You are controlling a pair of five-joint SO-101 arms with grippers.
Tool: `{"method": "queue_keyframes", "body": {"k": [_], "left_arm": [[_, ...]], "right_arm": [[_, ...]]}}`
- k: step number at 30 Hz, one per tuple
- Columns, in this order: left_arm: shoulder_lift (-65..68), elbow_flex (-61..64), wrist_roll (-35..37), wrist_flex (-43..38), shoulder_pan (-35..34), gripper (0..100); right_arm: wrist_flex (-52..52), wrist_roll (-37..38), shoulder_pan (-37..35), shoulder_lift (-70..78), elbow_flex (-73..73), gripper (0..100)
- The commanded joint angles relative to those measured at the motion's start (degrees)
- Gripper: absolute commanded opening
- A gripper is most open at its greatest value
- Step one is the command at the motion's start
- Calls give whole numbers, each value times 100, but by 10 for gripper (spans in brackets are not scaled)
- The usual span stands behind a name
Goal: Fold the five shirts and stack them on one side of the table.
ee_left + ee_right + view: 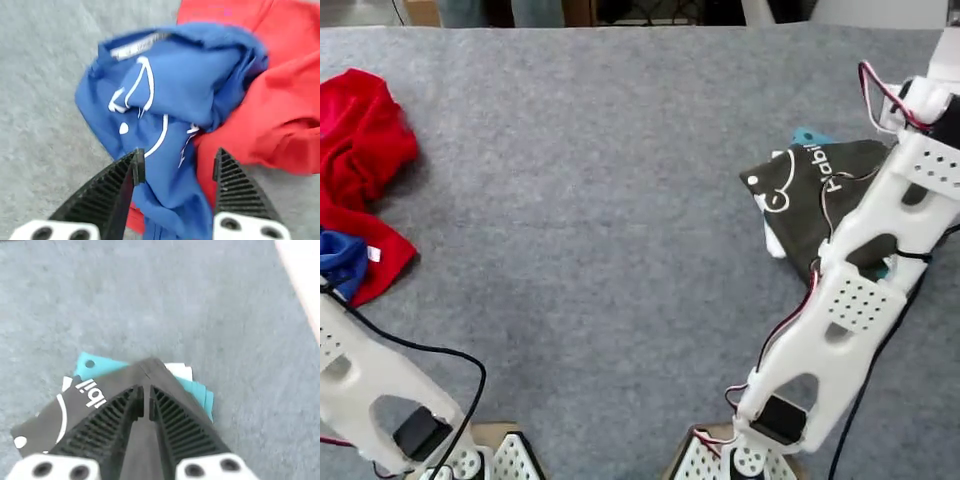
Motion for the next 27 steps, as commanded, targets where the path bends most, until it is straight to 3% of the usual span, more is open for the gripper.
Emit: {"method": "queue_keyframes", "body": {"k": [1,8,11,13,21,27], "left_arm": [[431,321,9,-501,-233,226],[1635,365,18,-1213,-418,174],[1943,233,9,-1213,-382,77],[1899,-119,9,-958,-374,24],[1864,-2589,-35,413,277,28],[897,-2246,-18,396,971,28]], "right_arm": [[44,-18,-176,-435,-207,32],[44,-18,-202,-444,-224,31],[53,-35,-211,-470,-233,30],[62,-44,-211,-558,-207,30],[70,-53,-211,-778,-207,30],[79,-53,-211,-787,-198,30]]}}
